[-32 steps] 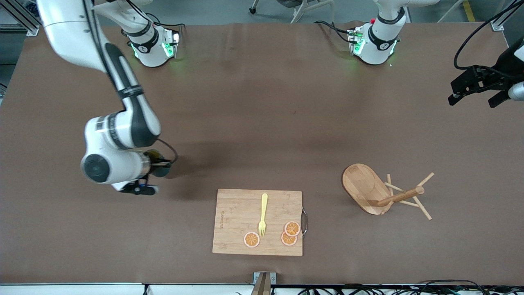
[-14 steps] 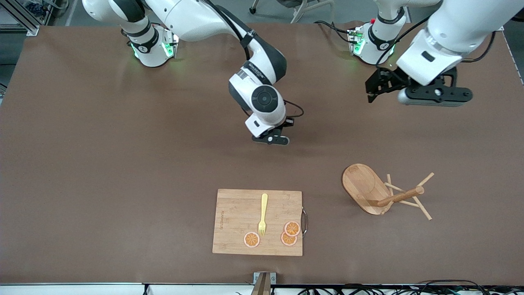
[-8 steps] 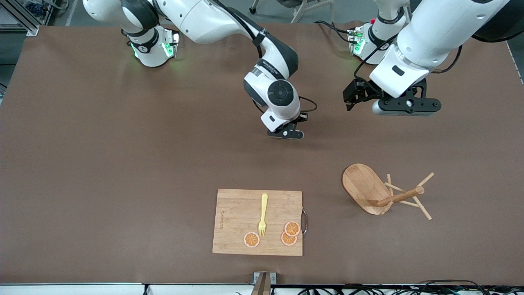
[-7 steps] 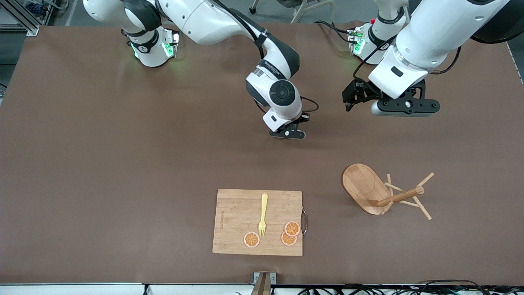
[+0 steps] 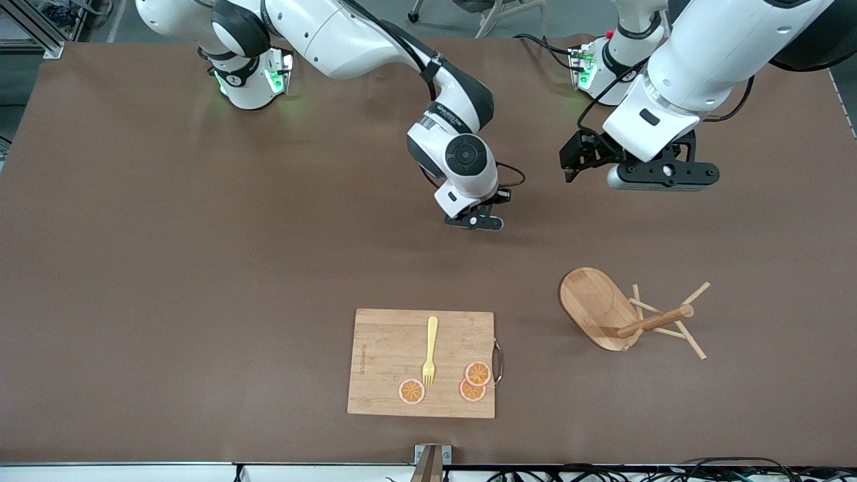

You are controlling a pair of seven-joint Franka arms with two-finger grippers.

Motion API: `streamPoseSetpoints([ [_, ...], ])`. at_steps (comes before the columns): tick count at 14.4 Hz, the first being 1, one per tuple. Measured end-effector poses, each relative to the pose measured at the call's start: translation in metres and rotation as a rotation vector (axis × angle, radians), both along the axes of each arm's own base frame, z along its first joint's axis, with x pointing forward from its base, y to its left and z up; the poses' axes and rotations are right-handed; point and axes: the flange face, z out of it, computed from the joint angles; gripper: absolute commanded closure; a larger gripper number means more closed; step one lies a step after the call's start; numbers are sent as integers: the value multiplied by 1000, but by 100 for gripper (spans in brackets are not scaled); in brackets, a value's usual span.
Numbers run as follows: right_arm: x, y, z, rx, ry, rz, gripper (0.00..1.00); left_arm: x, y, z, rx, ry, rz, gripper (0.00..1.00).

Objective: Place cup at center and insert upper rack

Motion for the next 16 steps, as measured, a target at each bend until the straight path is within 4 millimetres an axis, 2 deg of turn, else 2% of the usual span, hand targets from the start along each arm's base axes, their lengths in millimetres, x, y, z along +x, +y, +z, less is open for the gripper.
streamPoseSetpoints([
  [2, 5, -1, 5, 9, -9, -7, 0, 0, 0, 0, 0, 0, 0, 0],
  [6, 17, -3, 36, 25, -20, -70, 0, 0, 0, 0, 0, 0, 0, 0],
  [8, 40, -26, 61, 5, -4, -105, 0, 0, 0, 0, 0, 0, 0, 0],
  [9, 58, -47, 80, -3, 4, -129, 0, 0, 0, 0, 0, 0, 0, 0],
  [10, 79, -72, 105, -6, 5, -156, 0, 0, 0, 0, 0, 0, 0, 0],
  [12, 124, -144, 172, -11, -9, -198, 0, 0, -1, 0, 0, -1, -2, 0],
  [14, 165, -243, 235, -16, -52, -158, 0, -3, -6, 0, -1, 0, -4, 0],
  [15, 181, -295, 259, -35, -82, -125, 0, -5, -10, 0, -1, 1, 2, 0],
  [16, 194, -344, 272, -69, -109, -90, 0, -8, -16, 0, -2, 2, 3, 0],
])
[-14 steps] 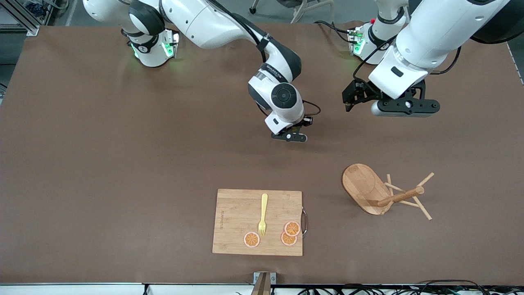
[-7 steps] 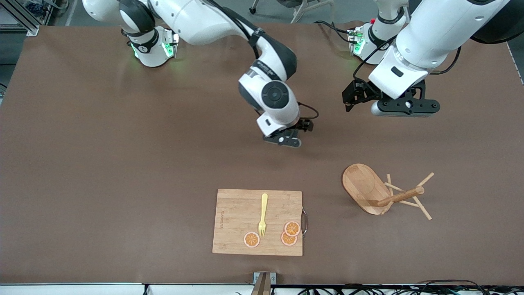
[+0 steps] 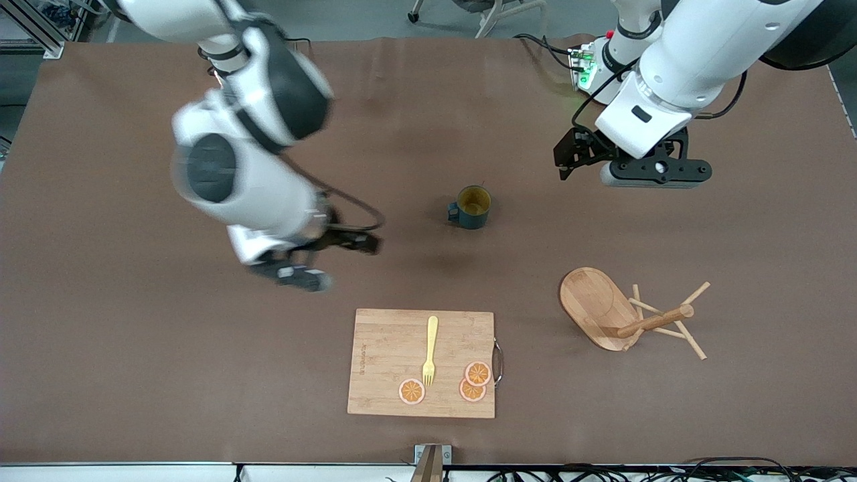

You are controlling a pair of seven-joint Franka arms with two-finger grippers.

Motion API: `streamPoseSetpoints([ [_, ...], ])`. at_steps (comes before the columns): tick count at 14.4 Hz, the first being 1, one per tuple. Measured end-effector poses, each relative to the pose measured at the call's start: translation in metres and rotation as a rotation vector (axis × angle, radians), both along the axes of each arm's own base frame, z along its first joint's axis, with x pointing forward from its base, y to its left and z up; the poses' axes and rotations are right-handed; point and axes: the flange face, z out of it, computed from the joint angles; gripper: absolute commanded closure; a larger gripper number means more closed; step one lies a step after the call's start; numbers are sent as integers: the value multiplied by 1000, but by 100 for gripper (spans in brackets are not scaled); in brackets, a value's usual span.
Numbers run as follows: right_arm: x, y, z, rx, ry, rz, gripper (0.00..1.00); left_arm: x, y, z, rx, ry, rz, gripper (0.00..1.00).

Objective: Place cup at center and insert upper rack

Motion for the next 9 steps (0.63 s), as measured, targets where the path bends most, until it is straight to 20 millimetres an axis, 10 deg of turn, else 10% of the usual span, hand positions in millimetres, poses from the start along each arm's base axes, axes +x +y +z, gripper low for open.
streamPoseSetpoints([
  [5, 44, -220, 9, -54, -41, 159, 0, -35, -63, -1, -5, 16, 91, 0],
  [9, 28, -303, 32, -57, -6, 96, 0, -79, -141, -17, 1, 4, 207, 0],
])
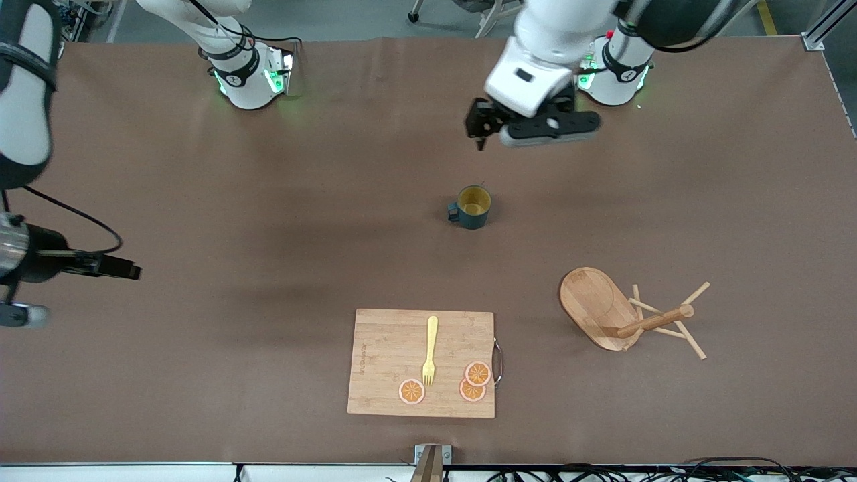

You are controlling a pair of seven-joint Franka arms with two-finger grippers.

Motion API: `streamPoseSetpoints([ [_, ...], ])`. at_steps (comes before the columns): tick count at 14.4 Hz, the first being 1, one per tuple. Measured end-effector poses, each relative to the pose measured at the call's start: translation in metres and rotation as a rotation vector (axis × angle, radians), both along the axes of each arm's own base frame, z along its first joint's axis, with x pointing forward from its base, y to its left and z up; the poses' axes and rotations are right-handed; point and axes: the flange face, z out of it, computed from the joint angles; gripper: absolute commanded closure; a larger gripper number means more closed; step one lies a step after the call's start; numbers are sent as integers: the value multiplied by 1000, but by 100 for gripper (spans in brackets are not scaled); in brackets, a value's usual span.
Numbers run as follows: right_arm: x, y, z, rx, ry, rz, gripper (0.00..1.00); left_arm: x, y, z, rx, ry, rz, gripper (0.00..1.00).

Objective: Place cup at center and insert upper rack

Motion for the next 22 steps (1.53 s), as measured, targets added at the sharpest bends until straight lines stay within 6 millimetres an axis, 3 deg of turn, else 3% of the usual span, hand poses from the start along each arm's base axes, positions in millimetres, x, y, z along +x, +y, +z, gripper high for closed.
streamPoseSetpoints([
  [5, -32, -61, 60, -8, -85, 8, 0, -56, -93, -44, 20, -41, 92, 0],
  [8, -52, -50, 87, -73, -124, 39, 0, -85, -138, -86, 65, -61, 127, 0],
  [12, -57, -21, 88, -110, -151, 74, 0, -125, -187, -149, 151, -113, 159, 0],
  [17, -73, -33, 74, -106, -134, 55, 0, -173, -225, -245, 263, -257, 250, 0],
  [22, -87, -33, 71, -101, -157, 56, 0, -176, -229, -337, 336, -443, 312, 0],
])
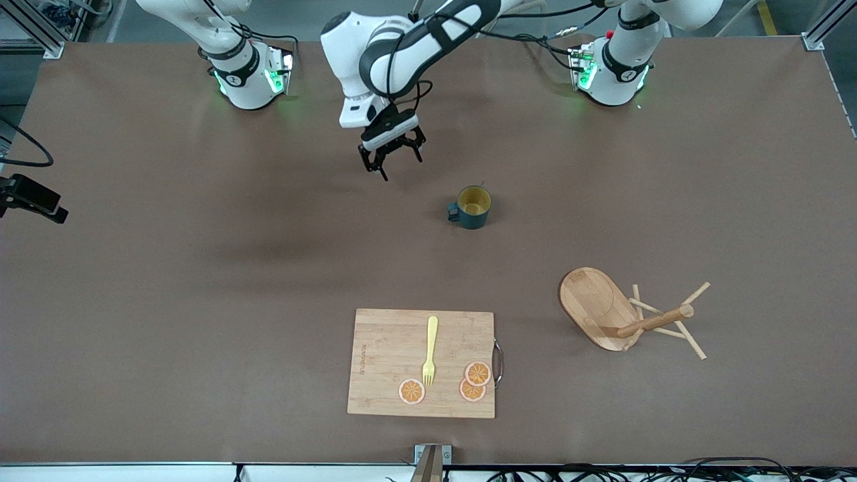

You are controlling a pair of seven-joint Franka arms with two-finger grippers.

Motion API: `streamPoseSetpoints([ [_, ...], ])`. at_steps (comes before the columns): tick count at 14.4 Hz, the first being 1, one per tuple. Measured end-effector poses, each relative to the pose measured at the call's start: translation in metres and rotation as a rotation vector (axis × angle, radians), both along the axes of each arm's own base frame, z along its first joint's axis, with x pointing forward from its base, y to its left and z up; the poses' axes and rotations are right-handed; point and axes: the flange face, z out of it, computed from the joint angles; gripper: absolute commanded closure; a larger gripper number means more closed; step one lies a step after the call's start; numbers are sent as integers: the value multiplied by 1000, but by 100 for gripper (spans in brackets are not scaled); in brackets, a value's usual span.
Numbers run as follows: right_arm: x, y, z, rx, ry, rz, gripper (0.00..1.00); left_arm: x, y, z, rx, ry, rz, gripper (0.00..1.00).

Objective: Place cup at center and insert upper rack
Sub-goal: 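Lower the left gripper beside the teal mug's handle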

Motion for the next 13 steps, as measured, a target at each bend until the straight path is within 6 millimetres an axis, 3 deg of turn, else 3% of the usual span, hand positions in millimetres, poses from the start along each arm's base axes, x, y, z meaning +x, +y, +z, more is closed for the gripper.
streamPoseSetpoints([
  [5, -7, 3, -20, 4, -10, 8, 0, 0, 10, -41, 43, -132, -13, 0],
  [13, -9, 3, -27, 5, -6, 9, 0, -20, 44, -94, 128, -245, -71, 0],
])
